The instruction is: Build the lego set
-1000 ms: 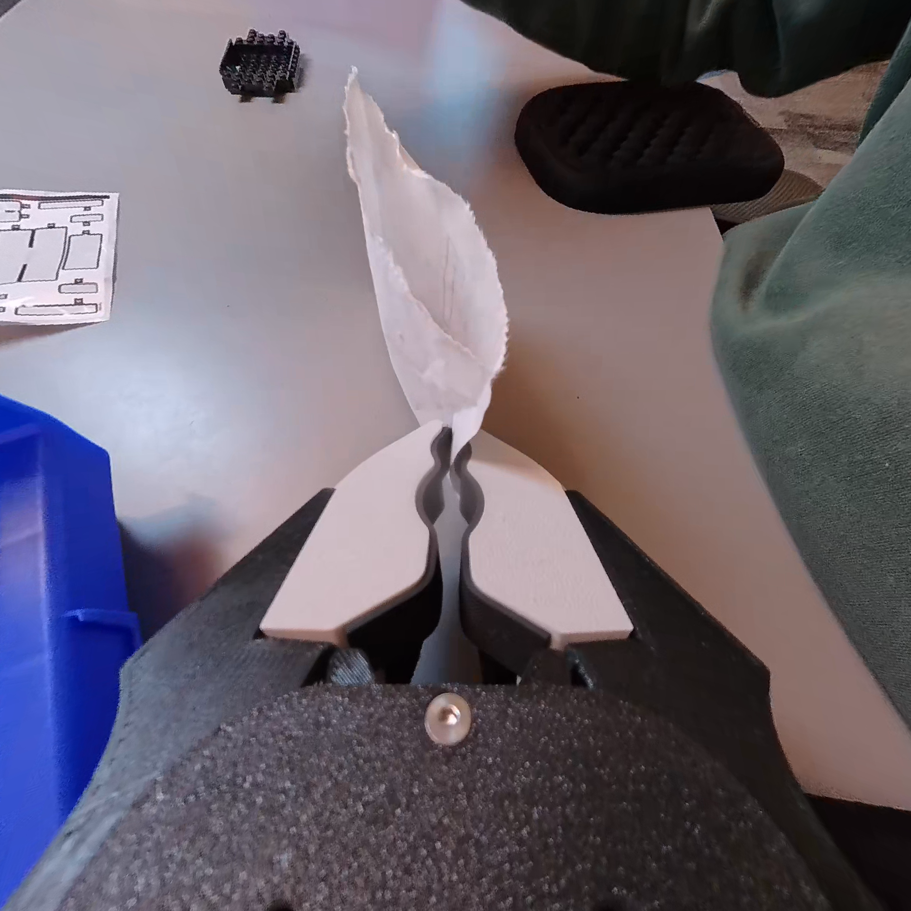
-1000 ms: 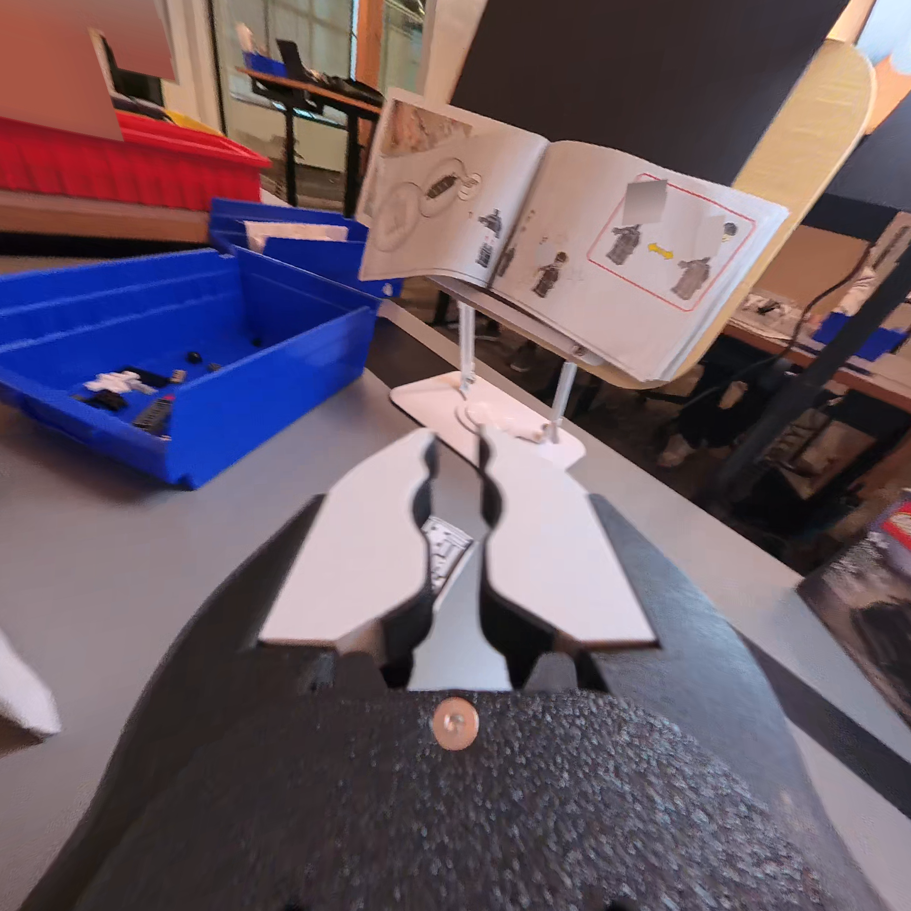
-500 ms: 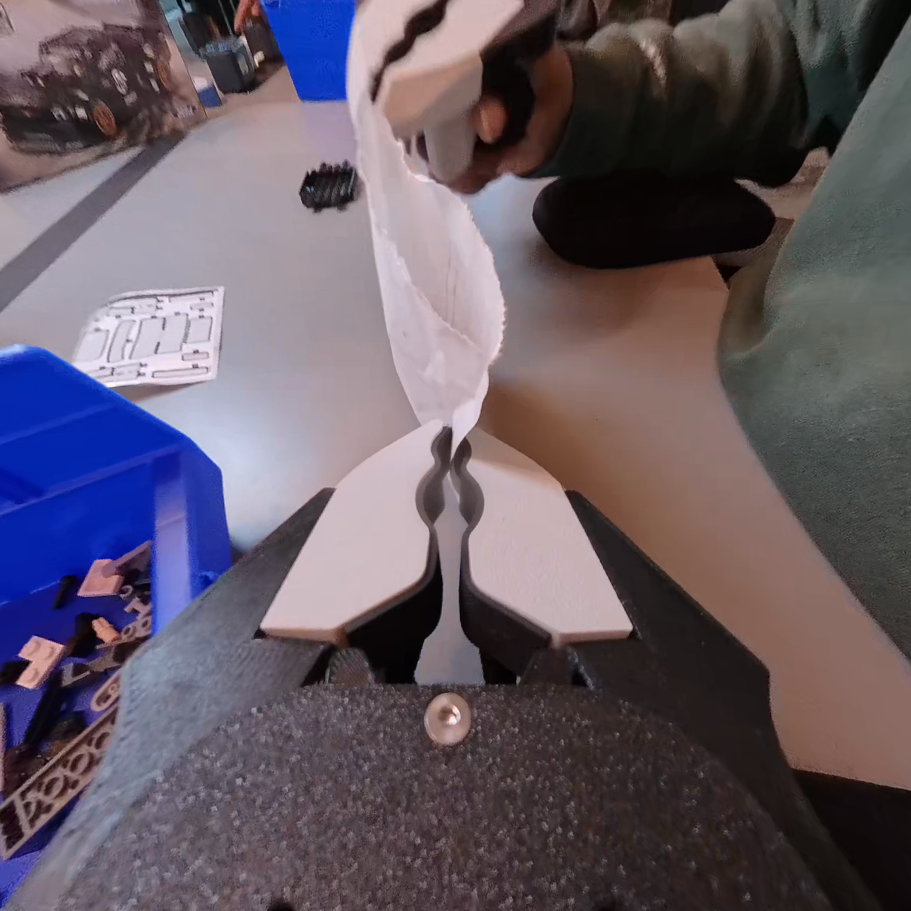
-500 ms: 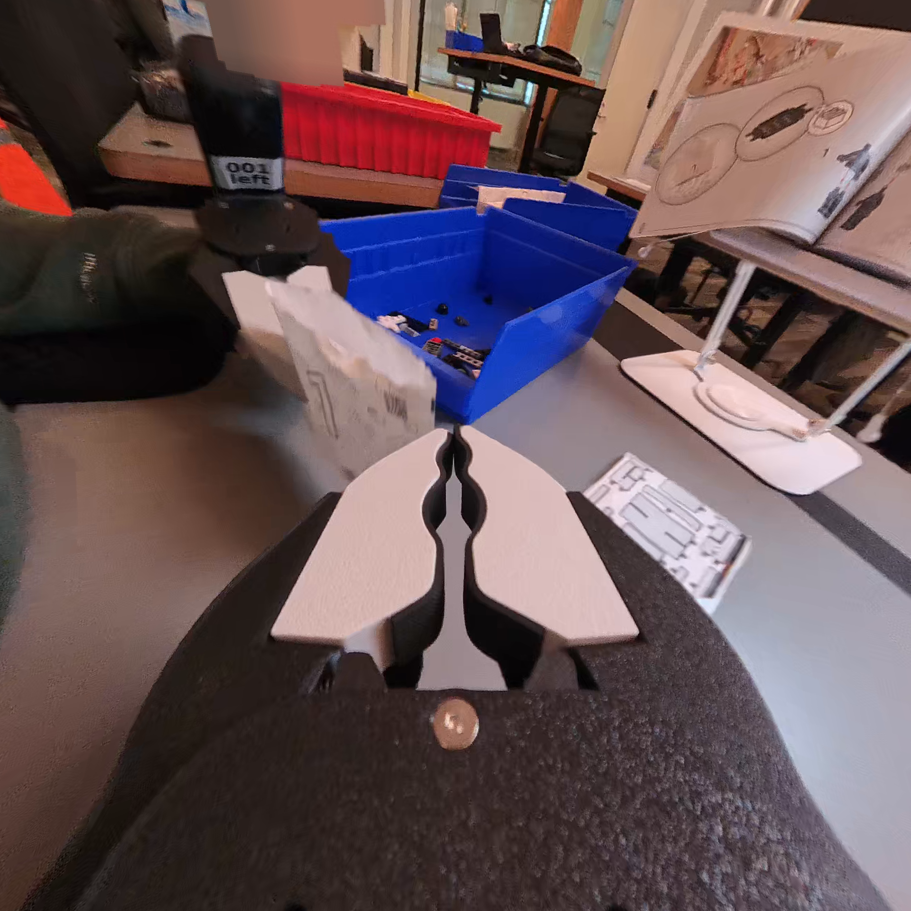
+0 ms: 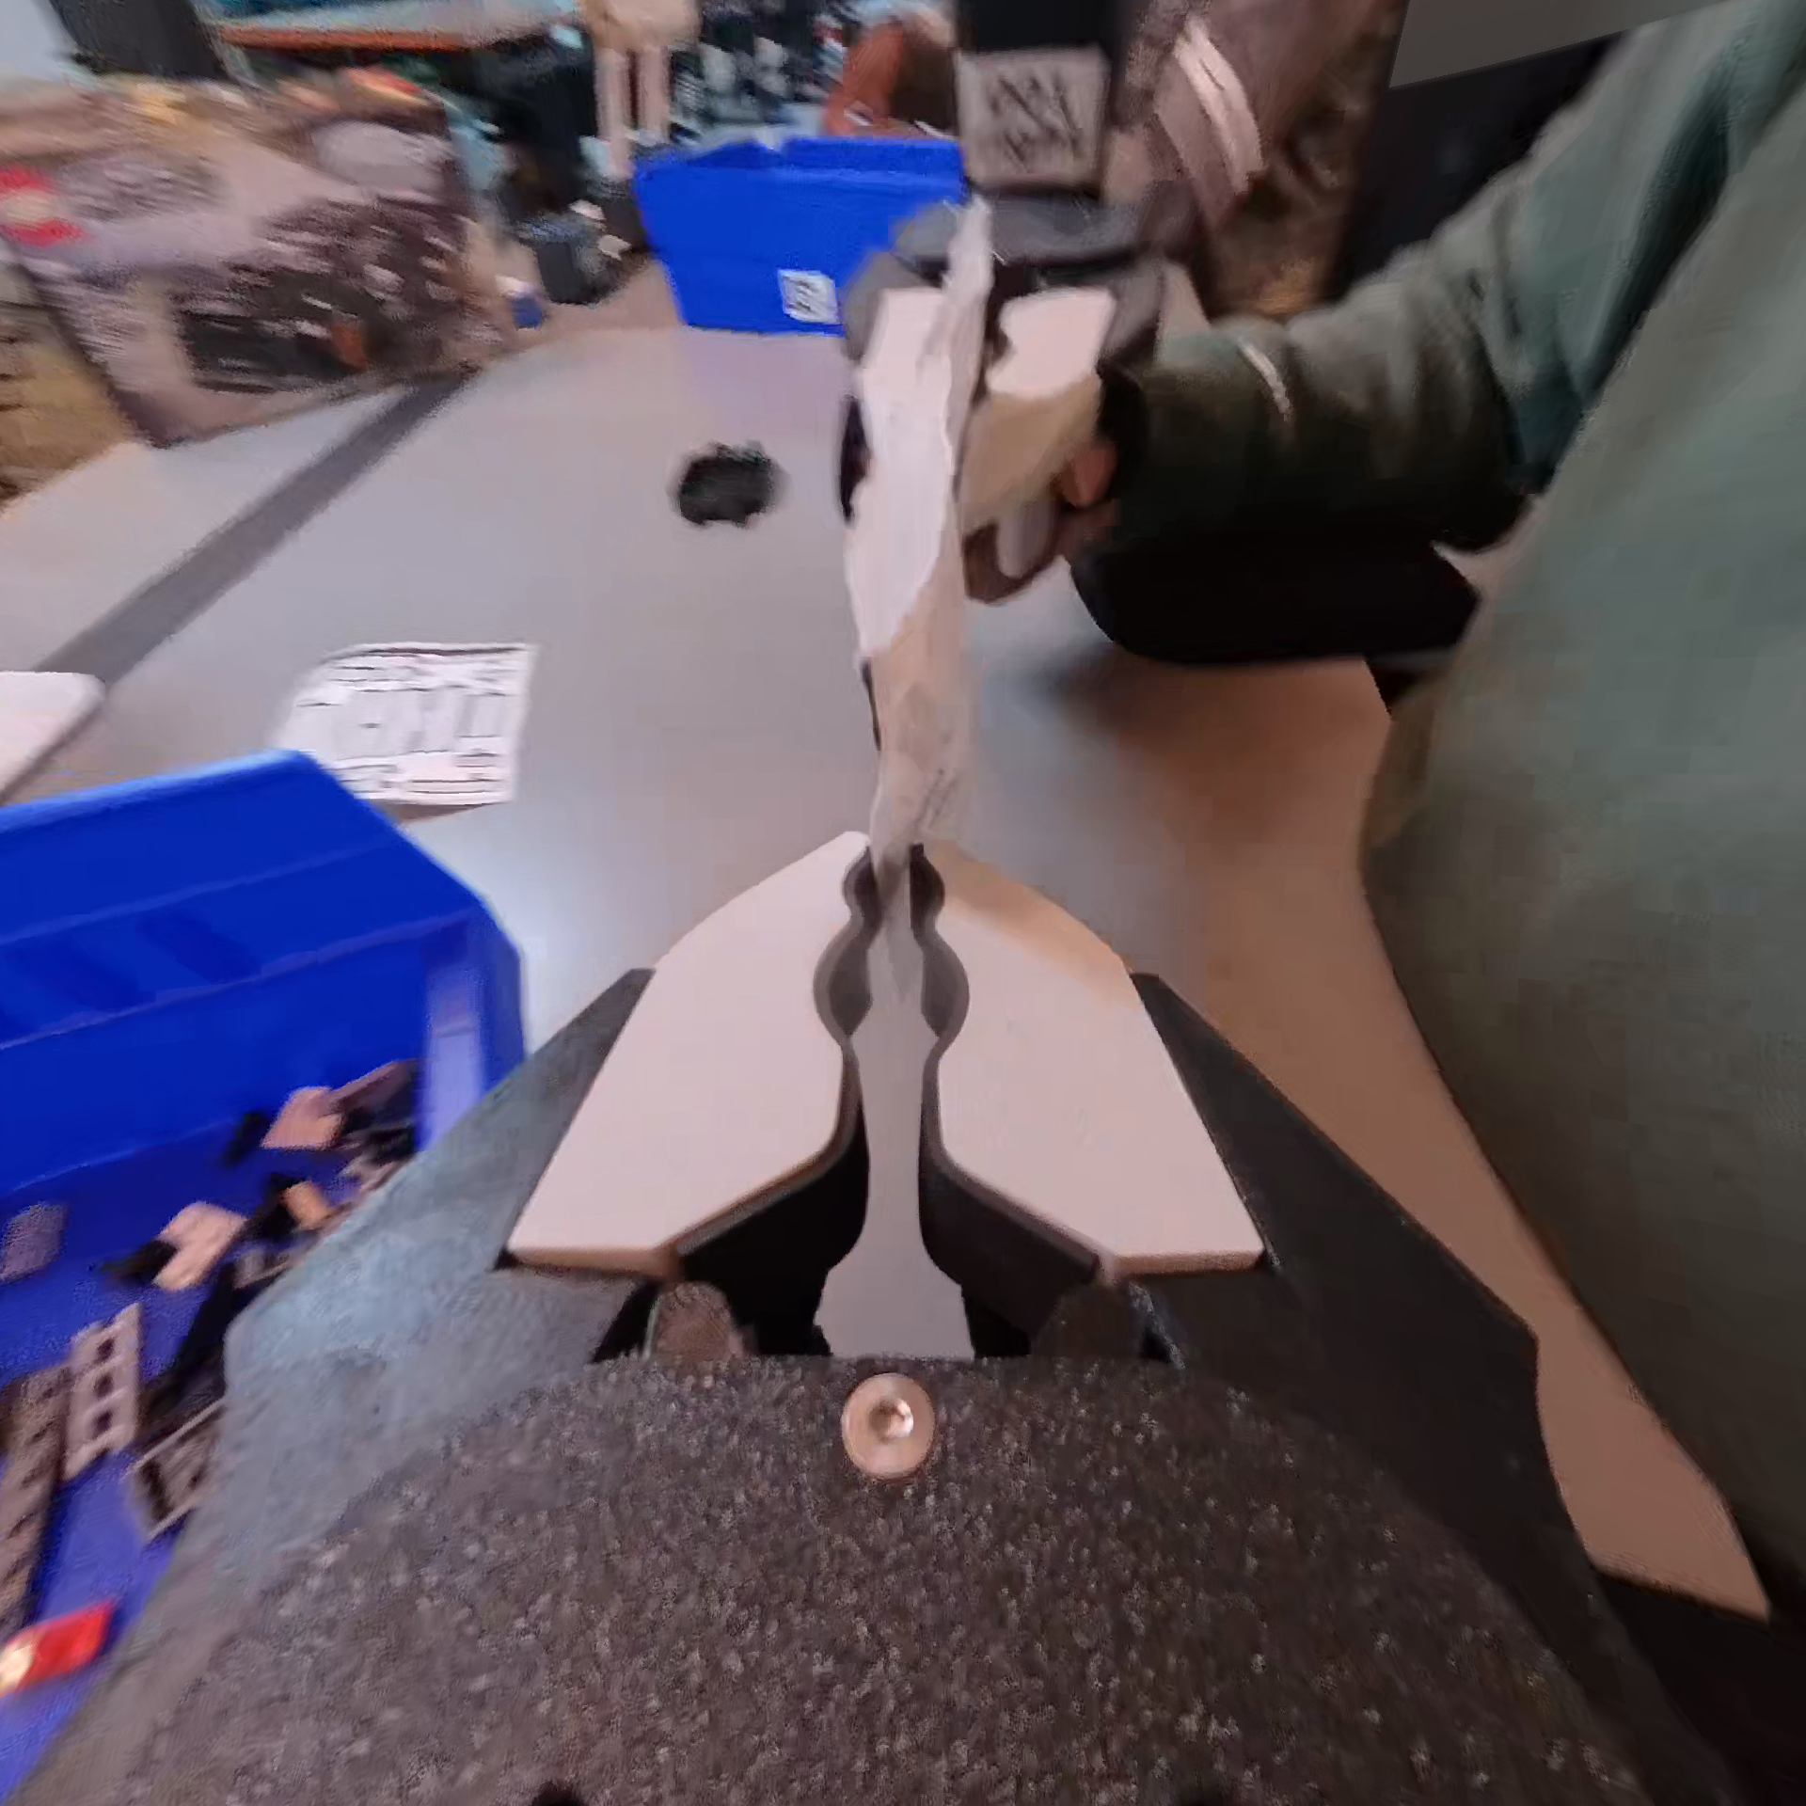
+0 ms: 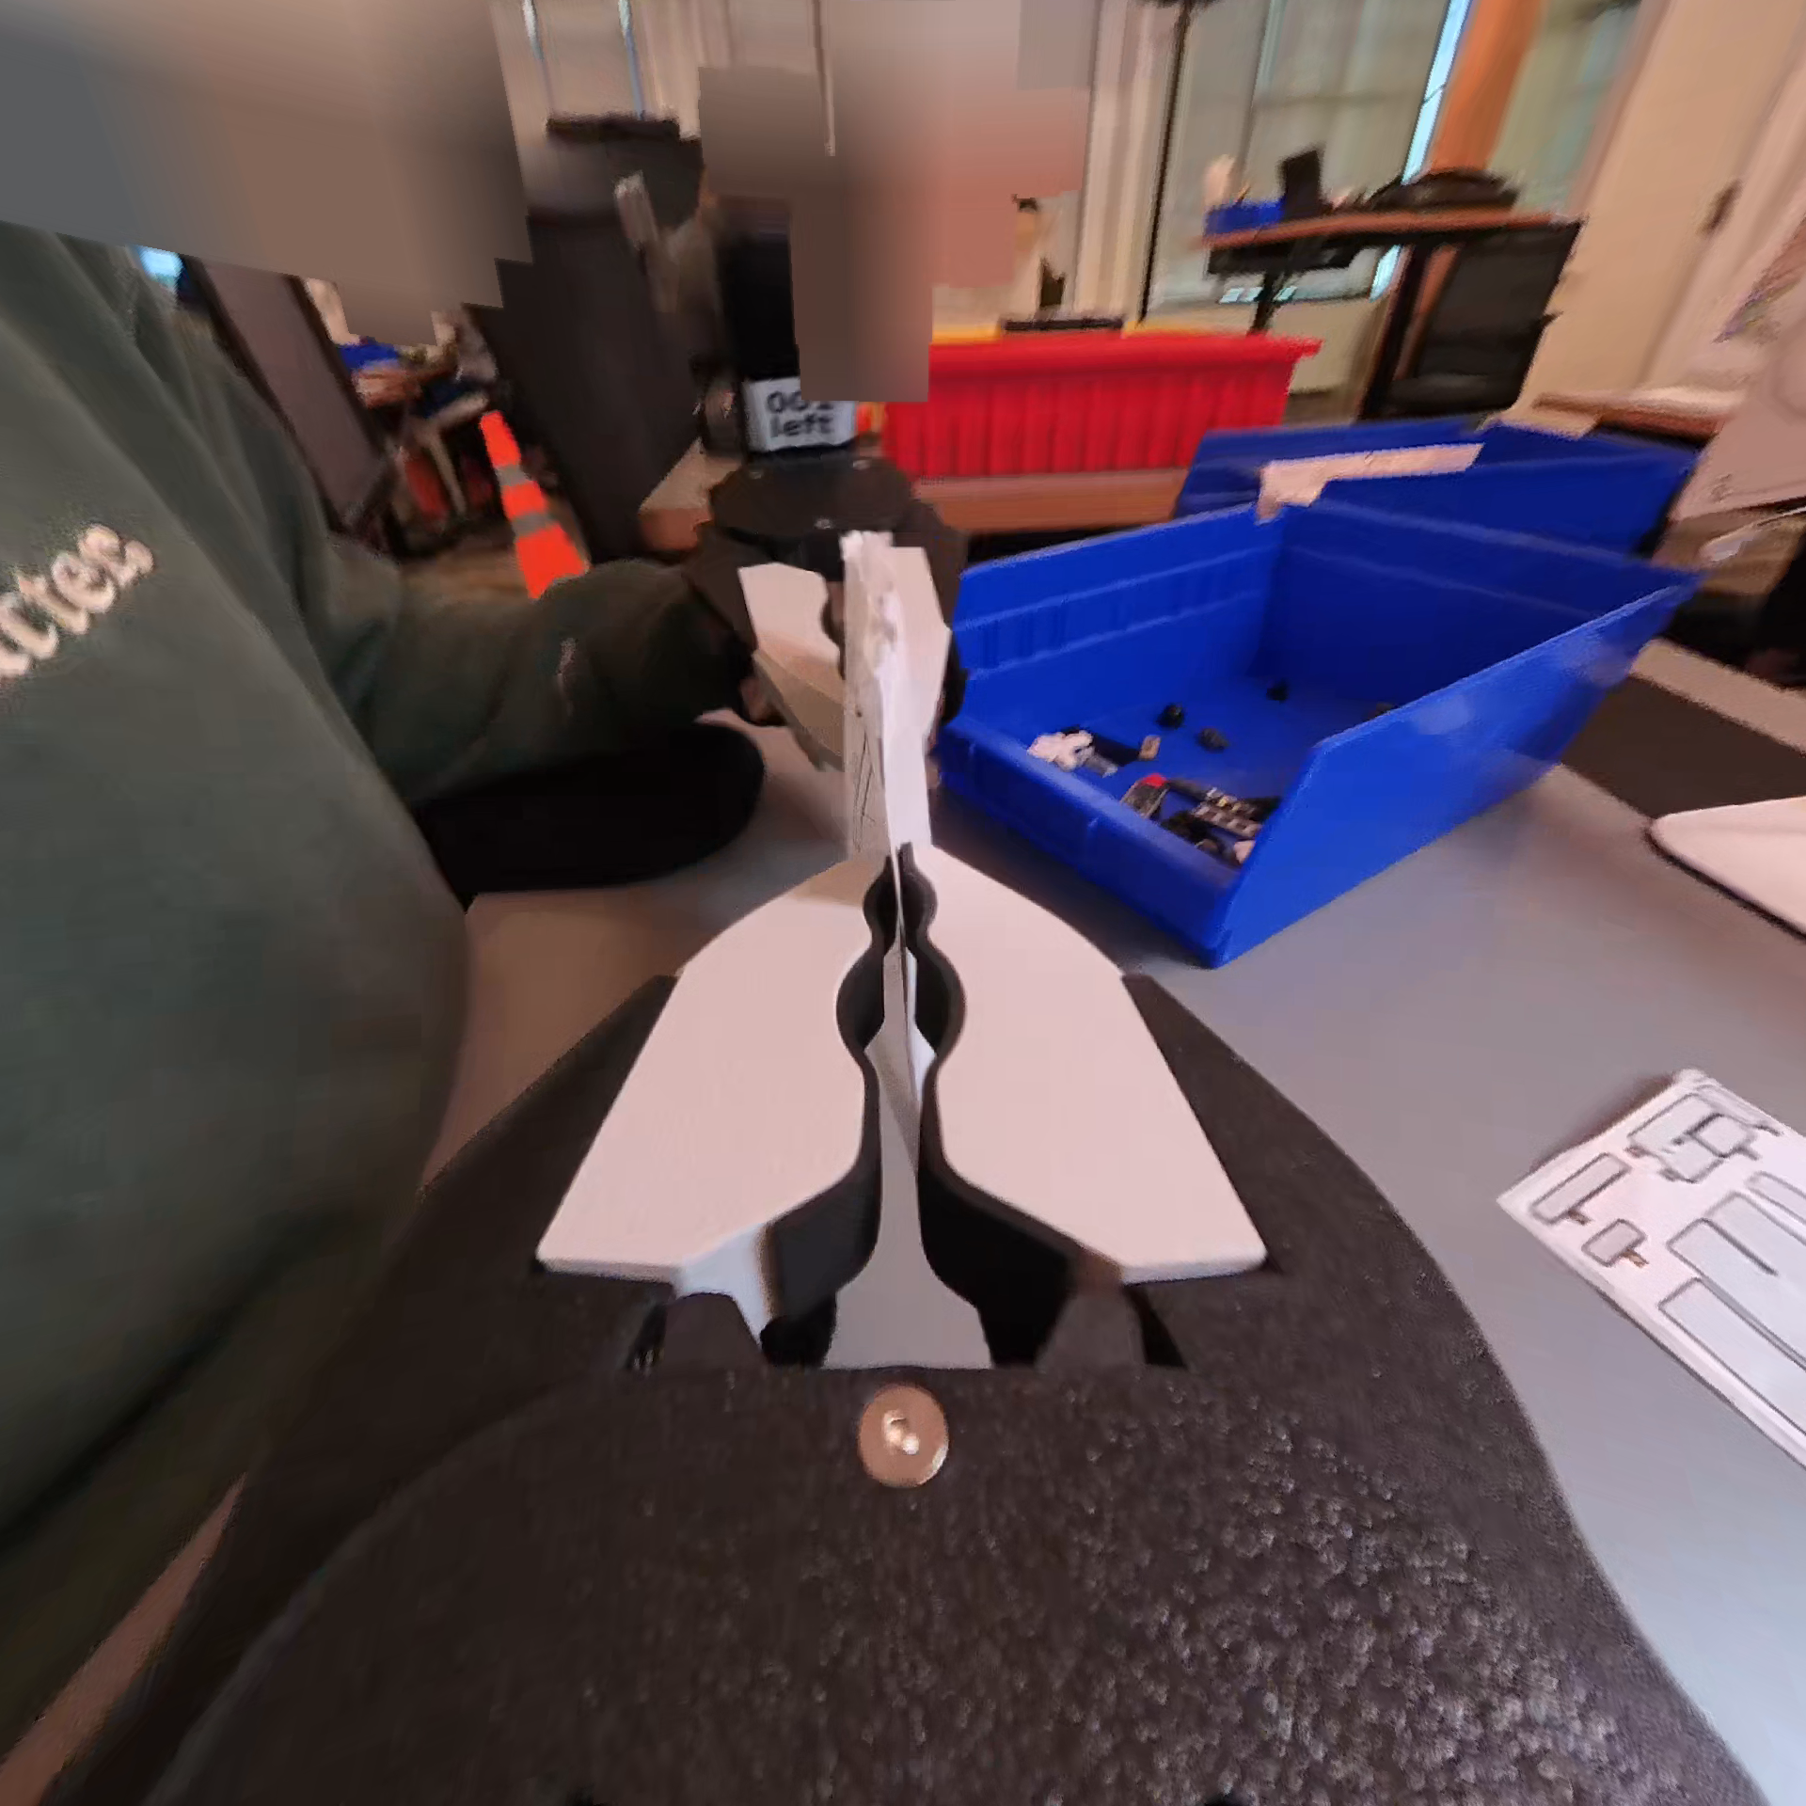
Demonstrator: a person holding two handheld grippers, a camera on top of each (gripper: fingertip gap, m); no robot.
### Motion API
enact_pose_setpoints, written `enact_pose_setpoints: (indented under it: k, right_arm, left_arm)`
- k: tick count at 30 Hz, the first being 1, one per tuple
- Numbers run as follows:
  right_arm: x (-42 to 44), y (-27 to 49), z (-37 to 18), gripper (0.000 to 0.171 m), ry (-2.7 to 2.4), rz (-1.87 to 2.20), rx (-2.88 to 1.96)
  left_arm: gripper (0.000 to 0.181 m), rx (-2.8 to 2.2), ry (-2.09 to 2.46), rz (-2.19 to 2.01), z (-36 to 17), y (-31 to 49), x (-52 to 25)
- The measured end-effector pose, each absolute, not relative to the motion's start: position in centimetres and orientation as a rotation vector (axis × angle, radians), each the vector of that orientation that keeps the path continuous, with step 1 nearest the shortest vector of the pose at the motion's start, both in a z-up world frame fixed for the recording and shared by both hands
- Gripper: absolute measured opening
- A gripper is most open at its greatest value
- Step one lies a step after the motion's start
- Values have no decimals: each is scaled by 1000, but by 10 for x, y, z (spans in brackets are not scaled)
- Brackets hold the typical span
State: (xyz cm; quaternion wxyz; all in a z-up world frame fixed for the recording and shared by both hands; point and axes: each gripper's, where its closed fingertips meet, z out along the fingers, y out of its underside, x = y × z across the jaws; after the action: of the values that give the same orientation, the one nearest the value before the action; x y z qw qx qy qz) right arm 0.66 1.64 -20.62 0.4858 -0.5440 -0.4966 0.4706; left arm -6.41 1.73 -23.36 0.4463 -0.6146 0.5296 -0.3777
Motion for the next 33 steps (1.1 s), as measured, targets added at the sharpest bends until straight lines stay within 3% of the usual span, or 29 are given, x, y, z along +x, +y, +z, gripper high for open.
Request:
enact_pose_setpoints:
  k: [3, 5, 8, 12, 15, 16, 17, 25, 33]
  right_arm:
    - [18, 31, -192, 0, -1093, 1065, -1317]
    - [25, 40, -193, 0, -1079, 974, -1329]
    - [28, 46, -197, 0, -1072, 919, -1345]
    - [26, 43, -202, 0, -1075, 955, -1359]
    - [28, 40, -205, 0, -1072, 968, -1370]
    - [29, 39, -205, 0, -1071, 970, -1370]
    - [30, 38, -204, 0, -1071, 968, -1366]
    - [29, 39, -219, 0, -1132, 935, -1406]
    - [21, 52, -261, 0, -1212, 878, -1543]
  left_arm:
    - [8, -1632, 1041, -679, -192, 48, -102]
    - [2, -1764, 734, -474, -164, 83, -162]
    - [9, -1972, 441, -177, -163, 135, -266]
    - [69, -2414, 299, -472, -230, 166, -291]
    - [56, -2588, 340, -625, -257, 165, -284]
    - [29, -2606, 374, -579, -259, 167, -292]
    - [27, -2592, 453, -532, -260, 169, -295]
    - [22, -2701, 895, -253, -261, 161, -344]
    - [22, -2814, 732, -368, -262, 170, -344]
